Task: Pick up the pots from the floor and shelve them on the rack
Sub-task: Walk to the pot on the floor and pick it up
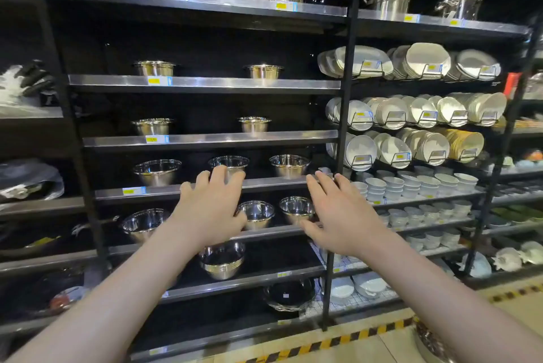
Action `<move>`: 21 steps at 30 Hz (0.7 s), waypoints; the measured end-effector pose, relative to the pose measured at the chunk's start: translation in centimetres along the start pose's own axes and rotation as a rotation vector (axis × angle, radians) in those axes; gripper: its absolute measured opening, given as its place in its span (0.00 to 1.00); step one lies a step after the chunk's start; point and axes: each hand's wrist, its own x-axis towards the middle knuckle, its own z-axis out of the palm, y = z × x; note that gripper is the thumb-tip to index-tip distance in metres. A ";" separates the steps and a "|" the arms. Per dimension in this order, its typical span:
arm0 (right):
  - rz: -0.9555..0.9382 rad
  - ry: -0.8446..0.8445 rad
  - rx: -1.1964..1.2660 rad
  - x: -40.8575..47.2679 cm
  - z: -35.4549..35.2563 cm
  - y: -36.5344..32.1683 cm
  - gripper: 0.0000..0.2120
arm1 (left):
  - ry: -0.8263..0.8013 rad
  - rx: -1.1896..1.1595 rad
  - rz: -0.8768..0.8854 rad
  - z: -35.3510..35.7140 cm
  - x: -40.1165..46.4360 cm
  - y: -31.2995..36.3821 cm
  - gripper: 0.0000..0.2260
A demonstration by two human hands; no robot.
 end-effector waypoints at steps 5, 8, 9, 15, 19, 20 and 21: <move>0.039 -0.008 -0.040 0.7 1.6 5.3 0.42 | 0.013 -0.063 0.083 0.9 5.2 4.5 0.33; 0.048 -0.008 -0.054 1.4 2.3 9.4 0.42 | -0.016 -0.069 0.095 1.7 8.5 7.8 0.32; 0.055 -0.007 -0.061 1.6 2.6 11.1 0.42 | -0.014 -0.076 0.101 2.0 9.7 9.2 0.32; 0.168 -0.012 -0.077 1.5 4.6 22.1 0.39 | -0.028 -0.138 0.210 3.3 17.7 19.4 0.33; 0.287 -0.076 -0.081 -0.1 6.8 29.7 0.39 | -0.069 -0.175 0.316 5.5 22.9 27.0 0.33; 0.325 -0.097 -0.080 -0.8 7.5 31.6 0.38 | -0.091 -0.185 0.348 6.3 24.1 29.1 0.32; 0.361 -0.114 -0.085 -1.4 8.4 33.5 0.38 | -0.108 -0.196 0.384 7.2 25.4 31.1 0.32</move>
